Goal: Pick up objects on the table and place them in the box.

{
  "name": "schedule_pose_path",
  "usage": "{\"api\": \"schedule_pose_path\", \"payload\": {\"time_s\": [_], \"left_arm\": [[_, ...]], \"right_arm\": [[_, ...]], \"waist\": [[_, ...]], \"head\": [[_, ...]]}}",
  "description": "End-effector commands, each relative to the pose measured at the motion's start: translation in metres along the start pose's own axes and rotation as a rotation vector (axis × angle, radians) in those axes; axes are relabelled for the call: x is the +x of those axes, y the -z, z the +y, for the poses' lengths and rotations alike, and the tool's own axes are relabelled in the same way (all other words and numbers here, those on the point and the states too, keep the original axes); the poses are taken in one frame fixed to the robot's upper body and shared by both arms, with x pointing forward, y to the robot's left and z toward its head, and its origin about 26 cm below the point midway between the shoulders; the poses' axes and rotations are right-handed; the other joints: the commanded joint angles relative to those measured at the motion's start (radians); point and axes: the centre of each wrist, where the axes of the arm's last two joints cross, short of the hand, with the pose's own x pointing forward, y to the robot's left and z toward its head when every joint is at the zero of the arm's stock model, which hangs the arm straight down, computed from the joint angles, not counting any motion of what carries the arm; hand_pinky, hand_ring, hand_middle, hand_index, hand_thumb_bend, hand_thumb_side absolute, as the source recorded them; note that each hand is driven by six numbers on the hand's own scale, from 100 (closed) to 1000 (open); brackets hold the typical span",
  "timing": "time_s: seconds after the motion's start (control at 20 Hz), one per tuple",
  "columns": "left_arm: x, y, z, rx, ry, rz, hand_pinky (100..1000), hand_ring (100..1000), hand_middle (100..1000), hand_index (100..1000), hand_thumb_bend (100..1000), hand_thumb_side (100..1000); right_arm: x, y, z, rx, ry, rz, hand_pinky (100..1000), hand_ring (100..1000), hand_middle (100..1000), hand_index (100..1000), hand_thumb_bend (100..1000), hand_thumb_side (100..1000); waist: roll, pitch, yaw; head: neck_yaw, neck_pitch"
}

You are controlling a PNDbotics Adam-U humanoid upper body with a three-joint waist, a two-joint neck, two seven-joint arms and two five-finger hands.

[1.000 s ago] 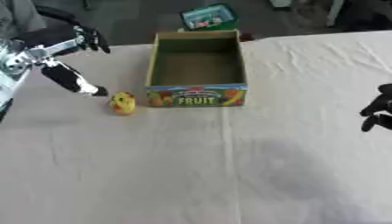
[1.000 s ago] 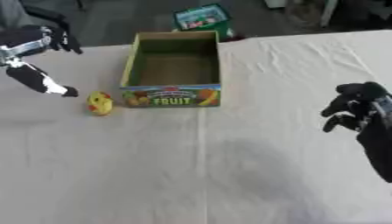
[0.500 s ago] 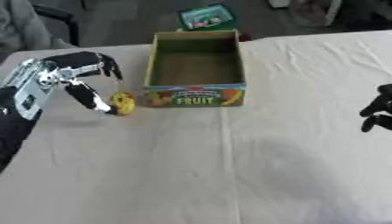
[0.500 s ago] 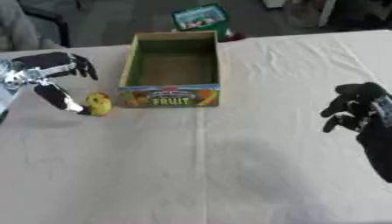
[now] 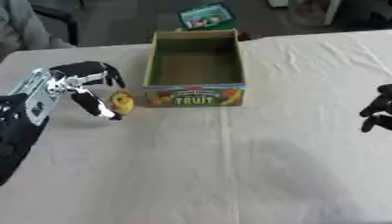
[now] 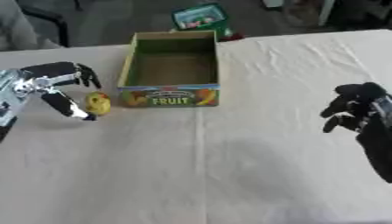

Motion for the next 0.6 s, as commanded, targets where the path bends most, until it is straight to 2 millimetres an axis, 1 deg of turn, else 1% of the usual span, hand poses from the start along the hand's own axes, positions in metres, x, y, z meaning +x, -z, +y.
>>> {"api": "schedule_pose_path", "payload": {"time_s": [0.05, 0.25, 0.35, 0.4, 0.45, 0.55, 0.6], "left_arm": [[-0.0055, -0.0031, 0.014, 0.047, 0.014, 0.036, 695, 704, 709, 775, 593, 368], [-0.0067, -0.0003, 0.0093, 0.052, 0.014, 0.052, 664, 635, 632, 767, 544, 355], [-0.0076, 0.0, 0.0074, 0.048, 0.018, 0.056, 638, 604, 600, 760, 511, 345], [-0.0081, -0.0001, 0.0067, 0.045, 0.02, 0.058, 610, 568, 569, 742, 477, 334], [-0.0087, -0.0001, 0.0058, 0.043, 0.02, 0.061, 600, 557, 558, 734, 467, 330], [-0.0096, -0.0004, 0.0048, 0.049, 0.022, 0.064, 553, 491, 482, 667, 408, 311], [-0.01, -0.0008, 0.0048, 0.06, 0.023, 0.065, 512, 432, 414, 596, 354, 294]], "right_arm": [[0.0065, 0.0024, -0.0009, 0.013, -0.023, -0.017, 418, 560, 518, 696, 100, 664], [0.0064, 0.0028, -0.0005, 0.014, -0.023, -0.017, 418, 560, 518, 696, 100, 667], [0.0062, 0.0027, -0.0006, 0.013, -0.023, -0.016, 418, 560, 518, 696, 100, 668], [0.0062, 0.0026, -0.0006, 0.013, -0.023, -0.016, 417, 560, 518, 696, 100, 669], [0.0062, 0.0026, -0.0006, 0.013, -0.023, -0.015, 417, 560, 518, 696, 100, 669], [0.0061, 0.0026, -0.0006, 0.013, -0.023, -0.015, 418, 560, 518, 696, 100, 669], [0.0061, 0.0026, -0.0006, 0.013, -0.023, -0.015, 418, 560, 518, 696, 100, 670]], "waist": [[-0.003, -0.012, -0.002], [-0.003, -0.01, -0.004], [-0.003, -0.009, -0.004], [-0.003, -0.009, -0.004], [-0.003, -0.009, -0.003], [-0.002, -0.009, -0.003], [-0.002, -0.009, -0.002]], "head": [[0.004, -0.003], [0.005, -0.004], [0.005, -0.004], [0.005, -0.004], [0.005, -0.004], [0.005, -0.003], [0.005, -0.003]]}}
